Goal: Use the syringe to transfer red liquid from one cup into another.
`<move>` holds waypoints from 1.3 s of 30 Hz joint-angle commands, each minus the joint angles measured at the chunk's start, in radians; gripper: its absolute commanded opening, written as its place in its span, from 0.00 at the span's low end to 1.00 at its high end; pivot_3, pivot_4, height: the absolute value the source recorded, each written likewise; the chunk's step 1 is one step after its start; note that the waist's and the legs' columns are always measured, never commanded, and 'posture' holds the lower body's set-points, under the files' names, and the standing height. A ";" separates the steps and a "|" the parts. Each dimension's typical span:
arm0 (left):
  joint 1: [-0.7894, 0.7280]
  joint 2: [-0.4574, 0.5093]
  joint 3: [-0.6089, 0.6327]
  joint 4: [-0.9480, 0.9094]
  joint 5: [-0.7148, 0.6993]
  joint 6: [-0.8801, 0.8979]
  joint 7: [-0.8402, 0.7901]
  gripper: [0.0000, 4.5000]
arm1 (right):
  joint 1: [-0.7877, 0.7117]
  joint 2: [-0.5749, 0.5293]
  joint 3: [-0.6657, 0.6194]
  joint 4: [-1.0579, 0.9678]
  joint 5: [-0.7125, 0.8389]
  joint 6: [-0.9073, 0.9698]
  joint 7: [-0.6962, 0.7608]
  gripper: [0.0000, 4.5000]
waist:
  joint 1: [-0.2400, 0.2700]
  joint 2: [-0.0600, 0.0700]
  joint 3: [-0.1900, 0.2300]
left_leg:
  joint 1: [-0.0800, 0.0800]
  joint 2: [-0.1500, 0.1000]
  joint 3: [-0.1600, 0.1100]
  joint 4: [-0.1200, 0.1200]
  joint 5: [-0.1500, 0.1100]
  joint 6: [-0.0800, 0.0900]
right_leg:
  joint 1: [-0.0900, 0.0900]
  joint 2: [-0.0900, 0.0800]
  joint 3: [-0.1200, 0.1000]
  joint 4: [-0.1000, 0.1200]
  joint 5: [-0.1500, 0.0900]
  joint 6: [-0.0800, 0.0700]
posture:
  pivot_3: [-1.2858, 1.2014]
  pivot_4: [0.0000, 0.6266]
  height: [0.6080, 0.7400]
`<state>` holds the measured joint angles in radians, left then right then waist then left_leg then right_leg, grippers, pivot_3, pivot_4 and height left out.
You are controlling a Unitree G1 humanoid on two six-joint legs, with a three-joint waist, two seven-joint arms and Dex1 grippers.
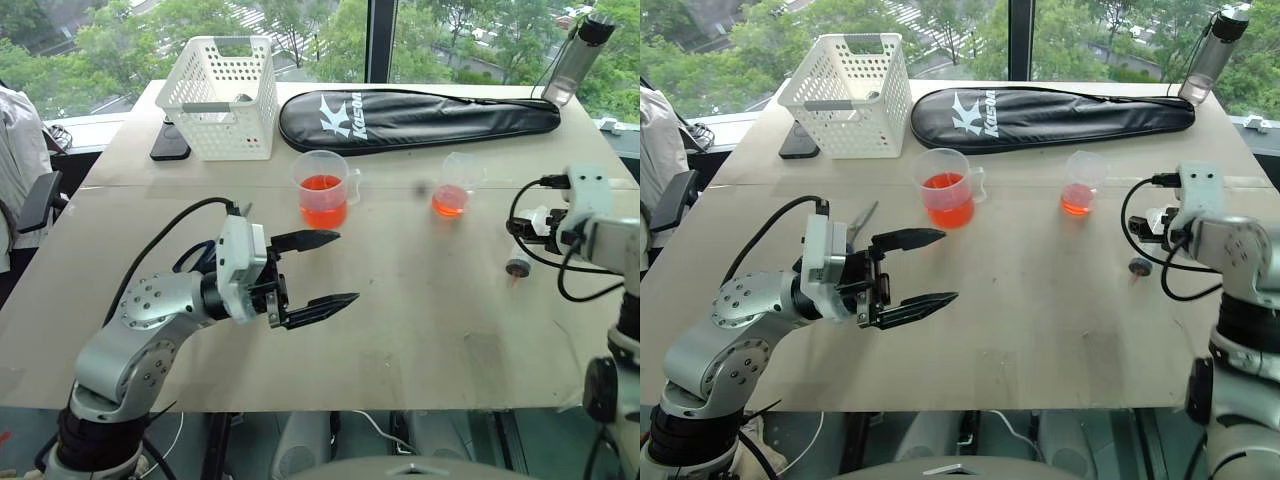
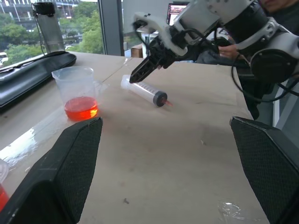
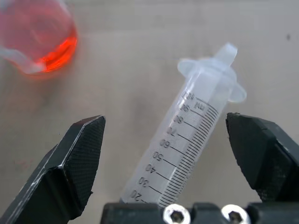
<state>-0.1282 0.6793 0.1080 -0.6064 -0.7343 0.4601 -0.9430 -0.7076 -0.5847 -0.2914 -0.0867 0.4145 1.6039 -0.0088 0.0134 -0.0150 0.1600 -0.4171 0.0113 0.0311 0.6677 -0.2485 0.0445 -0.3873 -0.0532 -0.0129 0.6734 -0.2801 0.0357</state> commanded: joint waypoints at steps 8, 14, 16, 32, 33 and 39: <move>0.011 -0.006 0.005 -0.069 -0.047 0.013 0.042 0.99 | -0.306 -0.032 -0.037 0.588 0.068 0.011 -0.135 1.00 | -0.012 0.000 0.001 | 0.000 0.000 0.001 -0.001 0.000 0.001 | 0.000 0.001 0.001 0.000 0.000 0.000 | 0.52 0.24 0.88; 0.049 -0.002 0.018 -0.093 -0.058 0.013 0.061 0.99 | -0.401 -0.049 -0.048 0.784 0.029 0.011 -0.155 1.00 | -0.020 0.001 0.001 | 0.000 0.000 0.001 -0.001 0.000 0.001 | 0.000 0.001 0.001 -0.001 0.000 0.000 | 0.52 0.24 0.88; 0.057 -0.001 0.016 -0.104 -0.060 0.014 0.070 0.99 | -0.432 -0.050 -0.041 0.827 0.020 0.011 -0.151 1.00 | -0.024 0.001 0.001 | 0.000 0.000 0.001 -0.001 -0.001 0.001 | 0.000 0.001 0.001 0.000 0.000 0.000 | 0.52 0.24 0.88; 0.069 0.002 0.005 -0.103 -0.049 -0.002 0.084 1.00 | -0.437 -0.044 0.048 0.880 -0.104 -0.048 0.025 0.34 | -0.026 0.001 0.001 | 0.000 0.000 0.001 -0.001 -0.001 0.002 | 0.000 0.002 0.001 -0.001 0.000 0.000 | 0.52 0.24 0.88; 0.070 0.002 0.007 -0.101 -0.048 -0.004 0.084 1.00 | -0.433 -0.049 0.054 0.868 -0.106 -0.041 0.040 0.34 | -0.026 0.001 0.001 | 0.000 0.000 0.001 -0.001 -0.001 0.002 | 0.000 0.002 0.001 -0.001 0.000 0.000 | 0.52 0.24 0.88; 0.096 -0.001 0.022 -0.097 -0.038 -0.014 0.086 1.00 | -0.315 -0.161 0.083 0.636 0.024 0.011 0.138 0.34 | -0.017 0.002 0.002 | 0.000 0.000 0.001 -0.002 -0.001 0.002 | 0.000 0.002 0.000 -0.001 0.000 0.000 | 0.52 0.24 0.88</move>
<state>-0.0379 0.6803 0.1111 -0.6838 -0.7699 0.4685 -0.8614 -1.0372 -0.6942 -0.2050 0.6398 0.3808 1.6053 0.1065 -0.0035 -0.0129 0.1616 -0.4183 0.0110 0.0318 0.6660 -0.2498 0.0469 -0.3879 -0.0513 -0.0129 0.6714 -0.2799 0.0361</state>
